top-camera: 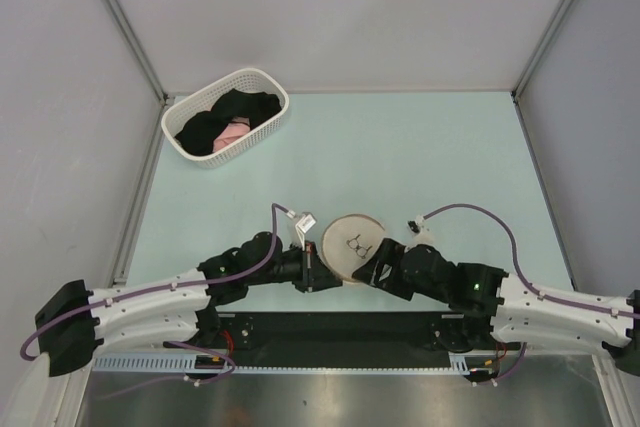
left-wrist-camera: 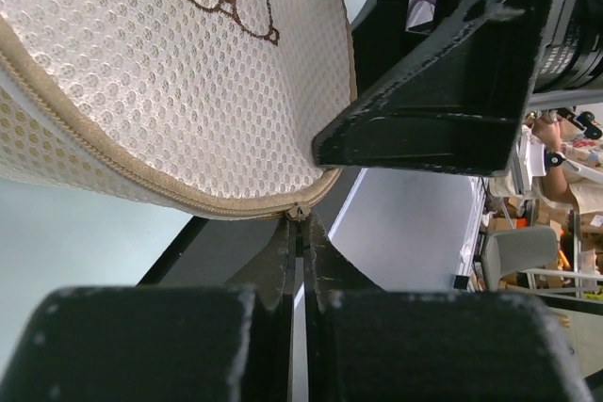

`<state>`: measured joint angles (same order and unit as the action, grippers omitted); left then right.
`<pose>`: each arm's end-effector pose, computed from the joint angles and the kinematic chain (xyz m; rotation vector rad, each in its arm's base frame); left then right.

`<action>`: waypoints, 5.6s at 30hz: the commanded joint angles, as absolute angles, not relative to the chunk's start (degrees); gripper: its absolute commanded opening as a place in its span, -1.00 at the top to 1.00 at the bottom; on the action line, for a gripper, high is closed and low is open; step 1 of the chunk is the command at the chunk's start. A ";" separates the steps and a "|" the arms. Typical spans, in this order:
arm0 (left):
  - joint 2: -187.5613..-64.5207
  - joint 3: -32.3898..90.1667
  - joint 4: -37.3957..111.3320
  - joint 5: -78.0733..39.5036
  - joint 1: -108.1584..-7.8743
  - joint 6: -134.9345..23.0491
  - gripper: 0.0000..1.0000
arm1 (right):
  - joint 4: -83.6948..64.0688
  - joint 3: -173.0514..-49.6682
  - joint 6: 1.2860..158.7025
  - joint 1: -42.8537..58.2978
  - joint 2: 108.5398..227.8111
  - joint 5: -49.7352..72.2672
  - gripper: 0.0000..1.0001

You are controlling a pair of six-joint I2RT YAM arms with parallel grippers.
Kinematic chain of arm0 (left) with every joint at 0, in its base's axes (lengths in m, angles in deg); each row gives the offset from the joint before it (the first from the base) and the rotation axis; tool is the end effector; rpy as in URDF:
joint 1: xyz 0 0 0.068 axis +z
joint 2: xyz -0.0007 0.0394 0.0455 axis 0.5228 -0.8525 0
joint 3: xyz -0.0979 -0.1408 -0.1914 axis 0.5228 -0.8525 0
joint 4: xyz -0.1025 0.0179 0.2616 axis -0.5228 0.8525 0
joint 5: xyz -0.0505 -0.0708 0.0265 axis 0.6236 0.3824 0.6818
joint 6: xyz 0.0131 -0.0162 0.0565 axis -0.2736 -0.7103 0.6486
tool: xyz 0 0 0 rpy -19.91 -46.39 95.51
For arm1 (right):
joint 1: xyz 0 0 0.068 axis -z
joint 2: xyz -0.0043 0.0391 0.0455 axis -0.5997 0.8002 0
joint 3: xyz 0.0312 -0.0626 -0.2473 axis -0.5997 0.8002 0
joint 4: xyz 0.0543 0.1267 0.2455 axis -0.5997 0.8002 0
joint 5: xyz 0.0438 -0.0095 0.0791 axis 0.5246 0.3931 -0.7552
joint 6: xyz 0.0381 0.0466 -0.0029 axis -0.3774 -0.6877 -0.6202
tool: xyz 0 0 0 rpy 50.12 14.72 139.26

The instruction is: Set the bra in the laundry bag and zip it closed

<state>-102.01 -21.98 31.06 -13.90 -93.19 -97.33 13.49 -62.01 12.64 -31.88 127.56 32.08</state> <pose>0.1021 -0.2116 0.1813 0.3564 2.2610 -1.4411 0.0810 0.1799 0.1947 0.2538 2.4401 1.0406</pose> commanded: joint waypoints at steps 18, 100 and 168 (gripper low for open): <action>-103.64 -18.33 35.62 -18.31 -95.77 -96.13 0.99 | 5.67 -63.15 11.74 -30.05 124.82 39.59 1.00; -92.05 -17.10 47.04 -22.26 -90.32 -91.23 0.99 | -13.94 -55.15 18.32 -10.14 121.82 15.89 1.00; -100.55 -13.40 39.78 -9.71 -86.62 -89.36 1.00 | -23.24 -59.81 19.49 -28.01 135.87 21.63 -0.46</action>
<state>-99.69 -16.76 42.16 -10.81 -86.41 -90.32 -21.37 -57.68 18.45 -27.40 135.96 21.87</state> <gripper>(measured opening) 0.017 0.712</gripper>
